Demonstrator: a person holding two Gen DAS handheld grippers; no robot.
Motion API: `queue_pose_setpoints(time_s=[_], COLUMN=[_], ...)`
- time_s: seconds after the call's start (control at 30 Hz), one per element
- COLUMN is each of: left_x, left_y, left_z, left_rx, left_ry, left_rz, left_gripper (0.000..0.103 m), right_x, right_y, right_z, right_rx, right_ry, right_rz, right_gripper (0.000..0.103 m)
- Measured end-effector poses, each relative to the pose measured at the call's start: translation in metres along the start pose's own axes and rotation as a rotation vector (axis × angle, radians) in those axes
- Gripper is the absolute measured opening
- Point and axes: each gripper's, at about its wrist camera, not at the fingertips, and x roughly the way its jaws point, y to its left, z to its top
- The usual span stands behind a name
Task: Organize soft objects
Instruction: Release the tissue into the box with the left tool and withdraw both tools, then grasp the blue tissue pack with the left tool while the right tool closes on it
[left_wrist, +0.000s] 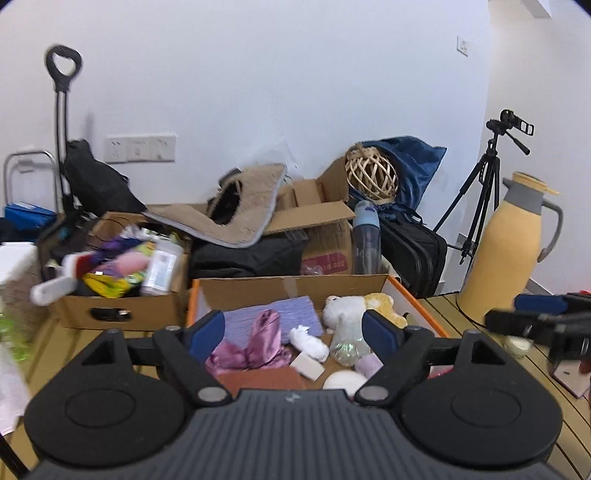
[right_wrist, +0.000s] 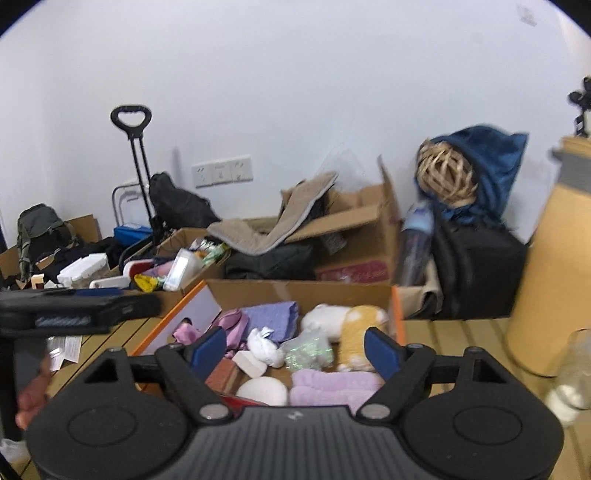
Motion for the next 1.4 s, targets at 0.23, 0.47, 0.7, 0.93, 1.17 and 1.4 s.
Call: queue_pose_setpoints(time_s=[0.23, 0.47, 0.7, 0.93, 1.17, 1.4], left_x=[-0.115, -0.206, -0.258, -0.278, -0.248, -0.177], left_y=[-0.021, -0.047, -0.059, -0.050, -0.051, -0.053], left_z=[-0.049, -0.136, -0.202, -0.222, -0.223, -0.209], left_rx=[0.094, 0.128, 0.122, 0.015, -0.015, -0.079], left_ry=[-0.129, -0.195, -0.165, -0.125, -0.091, 0.004], left_rz=[0.018, 0.029, 0.065, 0.061, 0.036, -0.053], left_gripper=[0.094, 0.098, 0.098, 0.100, 0.100, 0.084], right_x=[-0.094, -0.178, -0.241, -0.281, -0.269, -0.212], right_y=[-0.002, 0.021, 0.041, 0.037, 0.032, 0.030], right_z=[-0.024, -0.104, -0.173, -0.223, -0.227, -0.223], right_rx=[0.041, -0.026, -0.061, 0.032, 0.083, 0.089], right_ry=[-0.085, -0.131, -0.124, -0.118, -0.124, -0.059], right_rz=[-0.023, -0.013, 0.002, -0.013, -0.053, -0.059], right_gripper=[0.087, 0.092, 0.095, 0.099, 0.098, 0.091])
